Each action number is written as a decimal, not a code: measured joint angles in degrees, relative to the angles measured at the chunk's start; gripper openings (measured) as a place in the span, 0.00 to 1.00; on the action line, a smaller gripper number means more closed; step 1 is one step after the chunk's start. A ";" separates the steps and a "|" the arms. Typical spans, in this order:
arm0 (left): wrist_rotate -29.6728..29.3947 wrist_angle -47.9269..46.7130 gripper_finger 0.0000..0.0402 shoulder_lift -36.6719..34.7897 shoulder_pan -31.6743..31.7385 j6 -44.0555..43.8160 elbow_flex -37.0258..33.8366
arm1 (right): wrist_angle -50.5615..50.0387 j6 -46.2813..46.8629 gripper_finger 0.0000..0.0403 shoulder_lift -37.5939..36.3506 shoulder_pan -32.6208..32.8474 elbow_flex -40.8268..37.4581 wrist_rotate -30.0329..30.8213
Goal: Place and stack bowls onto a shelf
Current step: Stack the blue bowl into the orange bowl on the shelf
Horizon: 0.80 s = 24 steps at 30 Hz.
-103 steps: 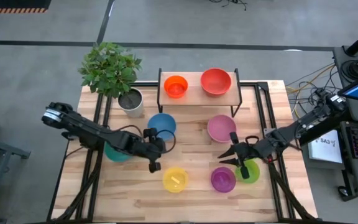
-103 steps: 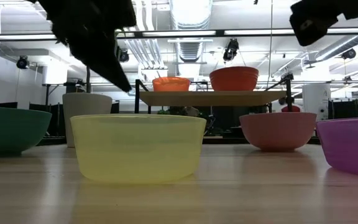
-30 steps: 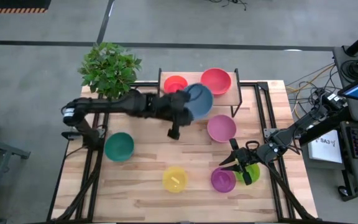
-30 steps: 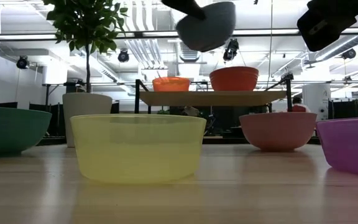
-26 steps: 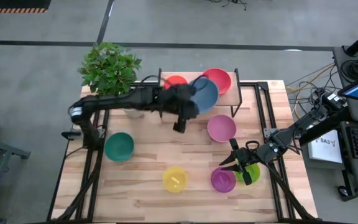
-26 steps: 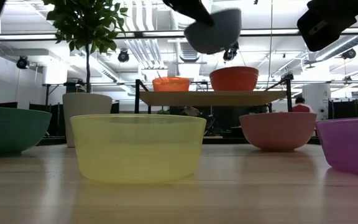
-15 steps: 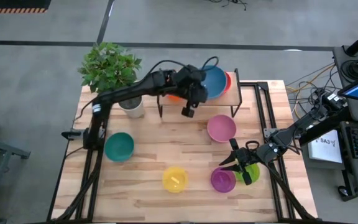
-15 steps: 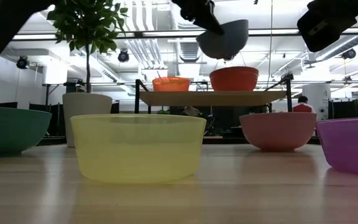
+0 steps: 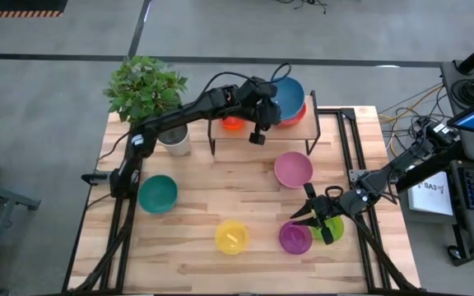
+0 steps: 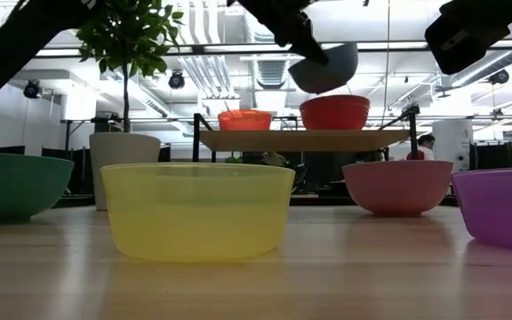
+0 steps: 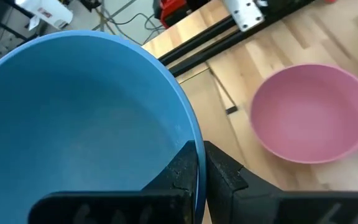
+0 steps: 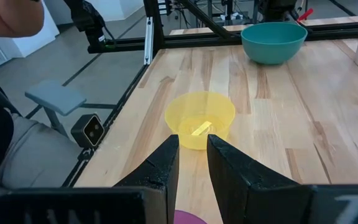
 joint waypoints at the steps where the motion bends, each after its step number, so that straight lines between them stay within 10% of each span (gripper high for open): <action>1: 0.00 0.29 0.00 0.20 0.33 -0.23 0.00 | -0.01 0.00 0.18 0.00 0.00 0.00 0.00; 24: -0.02 3.03 0.14 3.35 2.56 -2.77 0.46 | -0.01 -0.63 0.18 0.00 -0.02 -0.13 0.00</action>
